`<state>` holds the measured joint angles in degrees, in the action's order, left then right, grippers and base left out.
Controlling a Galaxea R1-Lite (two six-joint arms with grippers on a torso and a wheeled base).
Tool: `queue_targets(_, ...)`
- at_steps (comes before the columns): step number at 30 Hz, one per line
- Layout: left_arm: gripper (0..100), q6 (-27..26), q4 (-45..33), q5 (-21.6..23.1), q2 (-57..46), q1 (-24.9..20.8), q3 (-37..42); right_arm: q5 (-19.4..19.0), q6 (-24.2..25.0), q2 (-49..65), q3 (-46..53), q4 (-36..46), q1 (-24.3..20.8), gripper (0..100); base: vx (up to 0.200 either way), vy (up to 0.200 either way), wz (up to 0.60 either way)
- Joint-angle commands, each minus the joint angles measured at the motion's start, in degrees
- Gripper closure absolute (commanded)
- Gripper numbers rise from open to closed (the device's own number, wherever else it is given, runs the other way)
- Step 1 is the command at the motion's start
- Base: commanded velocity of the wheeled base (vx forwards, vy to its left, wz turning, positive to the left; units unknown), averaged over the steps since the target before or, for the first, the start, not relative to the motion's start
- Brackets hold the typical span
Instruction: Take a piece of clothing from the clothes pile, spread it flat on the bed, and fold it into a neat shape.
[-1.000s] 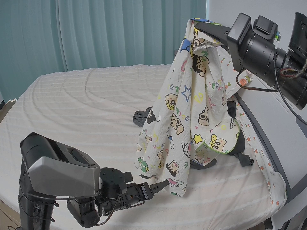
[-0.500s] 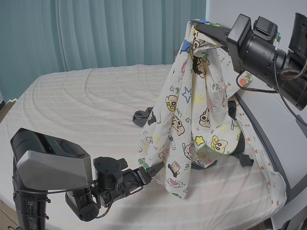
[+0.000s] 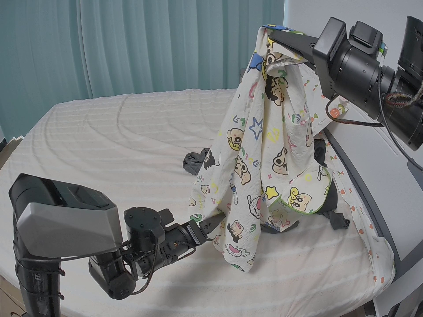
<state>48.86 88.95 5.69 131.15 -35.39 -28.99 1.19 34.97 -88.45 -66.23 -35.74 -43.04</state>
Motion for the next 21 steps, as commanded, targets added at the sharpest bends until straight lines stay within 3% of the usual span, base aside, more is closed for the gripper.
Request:
queue_targets(1,0,0.0,1.0,-0.2,2.4,-0.3,-2.1,-0.1,0.0,-0.2,0.0,0.0,-0.2,100,0.0,0.0,0.0)
queue_targets(3,0,0.0,1.0,-0.4,2.4,-0.1,-2.8,-0.1,0.0,-0.3,0.0,0.0,-0.4,100,0.0,0.0,0.0)
queue_targets(4,100,0.1,1.0,-0.5,2.4,-0.1,-3.0,-0.1,0.0,-0.3,0.0,0.0,-0.4,100,0.0,0.0,0.0)
queue_targets(14,100,0.5,1.0,-5.1,2.1,0.2,-3.8,0.0,0.1,0.3,0.9,0.0,-0.3,100,0.0,0.0,0.0)
queue_targets(21,100,0.3,1.0,-6.8,-3.1,0.8,-0.7,0.2,0.1,1.0,3.3,-0.1,3.1,100,0.0,0.0,0.0)
